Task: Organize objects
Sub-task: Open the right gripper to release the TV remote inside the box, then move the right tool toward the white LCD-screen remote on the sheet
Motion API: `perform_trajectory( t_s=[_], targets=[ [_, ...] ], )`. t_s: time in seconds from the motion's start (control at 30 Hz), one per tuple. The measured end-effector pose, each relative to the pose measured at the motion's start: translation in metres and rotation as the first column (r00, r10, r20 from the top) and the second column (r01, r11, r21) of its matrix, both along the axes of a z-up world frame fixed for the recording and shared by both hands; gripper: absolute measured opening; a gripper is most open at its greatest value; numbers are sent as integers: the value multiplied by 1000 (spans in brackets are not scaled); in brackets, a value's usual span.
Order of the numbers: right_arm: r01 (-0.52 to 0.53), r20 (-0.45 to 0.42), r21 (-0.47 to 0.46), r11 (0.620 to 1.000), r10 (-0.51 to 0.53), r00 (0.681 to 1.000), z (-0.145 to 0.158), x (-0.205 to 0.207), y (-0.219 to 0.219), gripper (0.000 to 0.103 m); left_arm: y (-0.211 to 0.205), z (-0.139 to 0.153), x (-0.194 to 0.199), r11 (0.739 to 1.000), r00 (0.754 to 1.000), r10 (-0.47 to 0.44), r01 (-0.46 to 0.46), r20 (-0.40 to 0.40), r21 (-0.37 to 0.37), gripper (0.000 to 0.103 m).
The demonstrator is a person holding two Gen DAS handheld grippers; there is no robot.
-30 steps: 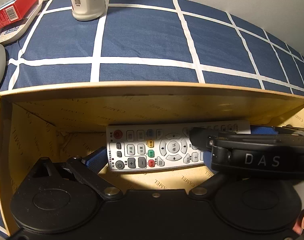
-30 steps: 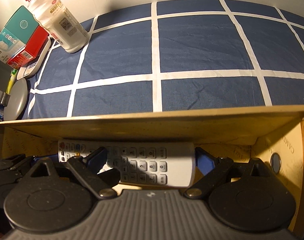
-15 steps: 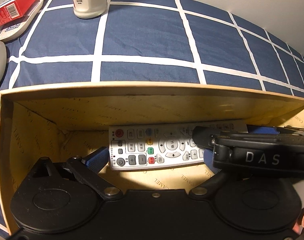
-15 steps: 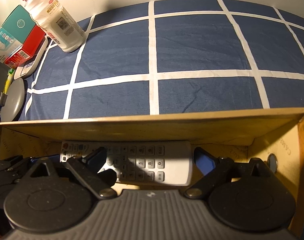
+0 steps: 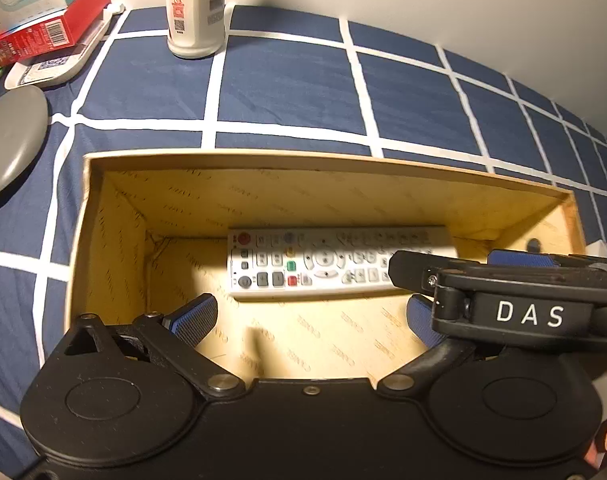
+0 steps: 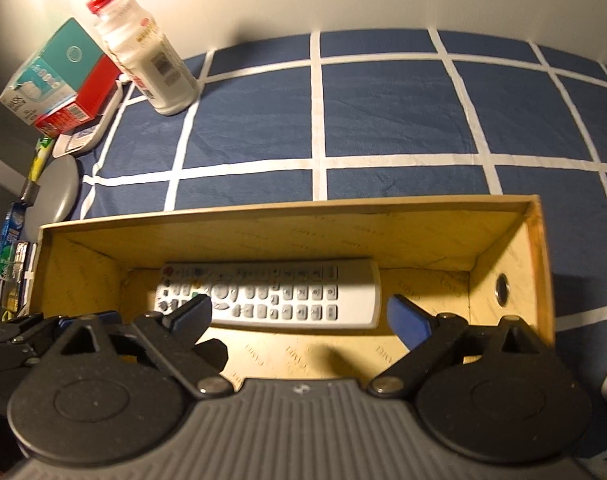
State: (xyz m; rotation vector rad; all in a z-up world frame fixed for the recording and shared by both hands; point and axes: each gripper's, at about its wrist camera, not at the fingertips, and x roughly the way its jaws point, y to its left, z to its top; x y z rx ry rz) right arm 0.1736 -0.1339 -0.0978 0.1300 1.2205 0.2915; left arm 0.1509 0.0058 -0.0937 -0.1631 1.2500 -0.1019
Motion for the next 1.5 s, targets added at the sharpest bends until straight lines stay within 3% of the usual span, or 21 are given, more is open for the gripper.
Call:
perform_trajectory(
  t_s=[0.1, 0.47, 0.8, 1.27, 1.5],
  targets=[
    [7, 18, 4, 1000, -7, 1000, 12, -10, -3, 95, -1, 10, -8, 1000, 1000, 5, -5, 4, -24, 102],
    [68, 69, 15, 998, -69, 995, 50, -57, -23, 100, -9, 49, -53, 1000, 997, -2, 2, 79, 6, 103],
    [123, 101, 29, 992, -126, 987, 78, -107, -49, 103, -28, 71, -100, 999, 994, -45, 43, 96, 30, 103],
    [156, 121, 20, 988, -157, 980, 94, -156, -92, 103, -69, 82, -149, 996, 992, -81, 78, 96, 37, 103],
    [194, 115, 20, 981, -195, 974, 93, -174, -132, 103, -112, 84, -158, 991, 986, -130, 127, 100, 39, 103]
  ],
)
